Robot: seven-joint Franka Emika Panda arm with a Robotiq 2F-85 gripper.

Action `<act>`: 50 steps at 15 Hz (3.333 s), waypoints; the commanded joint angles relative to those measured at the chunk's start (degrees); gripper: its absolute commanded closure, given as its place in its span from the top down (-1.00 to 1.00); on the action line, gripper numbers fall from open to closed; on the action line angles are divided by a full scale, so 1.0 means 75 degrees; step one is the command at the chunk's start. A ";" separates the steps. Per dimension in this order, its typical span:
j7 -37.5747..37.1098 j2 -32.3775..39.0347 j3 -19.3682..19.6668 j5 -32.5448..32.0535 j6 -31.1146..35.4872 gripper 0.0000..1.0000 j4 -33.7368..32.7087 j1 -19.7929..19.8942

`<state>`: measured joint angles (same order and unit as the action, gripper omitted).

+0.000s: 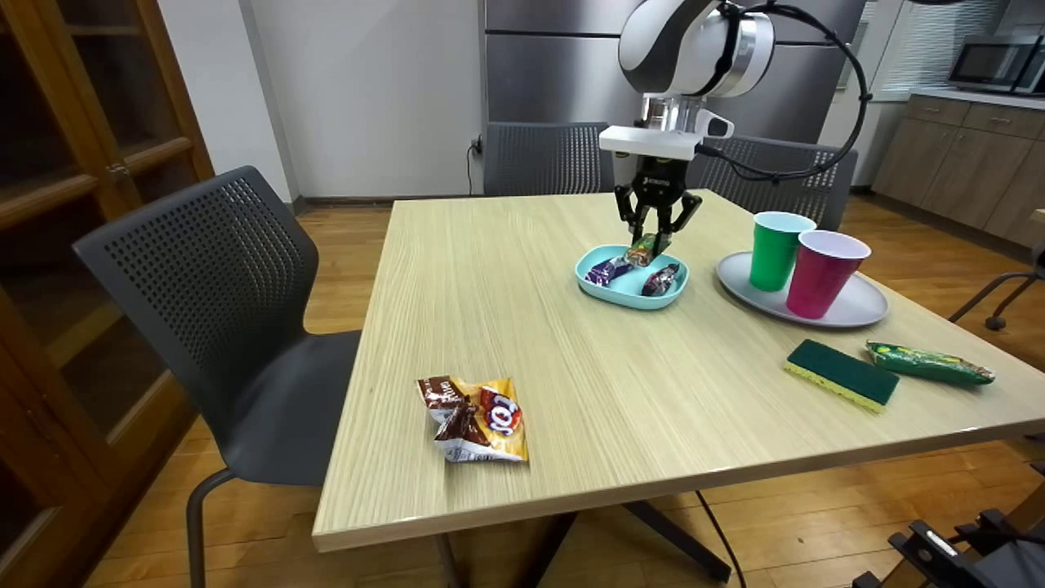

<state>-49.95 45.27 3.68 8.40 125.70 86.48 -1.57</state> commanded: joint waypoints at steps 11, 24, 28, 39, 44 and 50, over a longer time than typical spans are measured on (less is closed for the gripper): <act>-0.0003 0.0590 0.0036 0.0099 -0.0050 0.02 -0.0866 -0.0093; 0.0195 -0.0622 0.0023 0.0034 -0.0036 1.00 0.0238 -0.0185; 0.0768 -0.1163 -0.0017 -0.0085 0.0006 1.00 0.0912 -0.0170; 0.3395 -0.2230 0.0095 -0.0544 0.0195 1.00 0.2549 -0.0189; 0.3169 -0.1805 0.0091 -0.0409 0.0028 1.00 0.2103 -0.0165; 0.3329 -0.1960 0.0104 -0.0548 0.0340 1.00 0.2351 -0.0204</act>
<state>-26.27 31.83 4.19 5.22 126.04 102.34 -2.65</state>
